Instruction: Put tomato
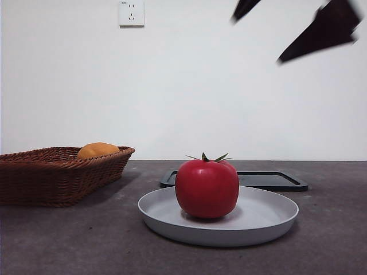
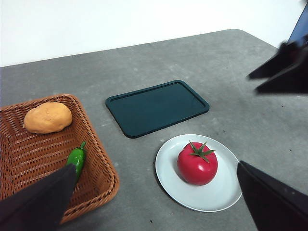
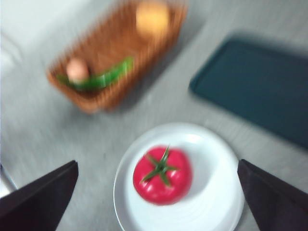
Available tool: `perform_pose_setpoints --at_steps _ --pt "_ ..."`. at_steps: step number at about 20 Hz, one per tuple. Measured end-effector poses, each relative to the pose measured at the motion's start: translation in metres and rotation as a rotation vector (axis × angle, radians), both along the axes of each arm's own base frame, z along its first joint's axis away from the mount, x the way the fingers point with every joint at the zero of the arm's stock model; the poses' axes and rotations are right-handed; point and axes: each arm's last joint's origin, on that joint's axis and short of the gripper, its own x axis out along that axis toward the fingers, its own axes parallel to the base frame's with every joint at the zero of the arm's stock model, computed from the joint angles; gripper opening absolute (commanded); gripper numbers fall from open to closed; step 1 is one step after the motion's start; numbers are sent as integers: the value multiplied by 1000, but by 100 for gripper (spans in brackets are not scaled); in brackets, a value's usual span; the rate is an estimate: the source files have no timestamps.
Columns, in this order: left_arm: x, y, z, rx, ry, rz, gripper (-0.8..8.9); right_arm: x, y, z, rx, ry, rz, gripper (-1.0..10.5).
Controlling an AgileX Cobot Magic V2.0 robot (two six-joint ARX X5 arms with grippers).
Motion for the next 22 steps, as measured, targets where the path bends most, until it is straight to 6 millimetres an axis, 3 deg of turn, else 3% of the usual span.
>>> perform_pose_setpoints --at_steps 5,10,16,21,22 --pt "0 0 0 0 0 0 626 42 52 -14 -115 126 67 675" --pt "0 0 0 0 0 0 626 71 92 -51 -340 215 122 675" --pt "0 0 0 0 0 0 626 79 115 -100 -514 289 165 675" --pt "0 0 0 0 0 0 626 83 120 -126 -587 351 168 671" --pt "0 0 0 0 0 0 626 82 120 -129 -597 366 171 624"
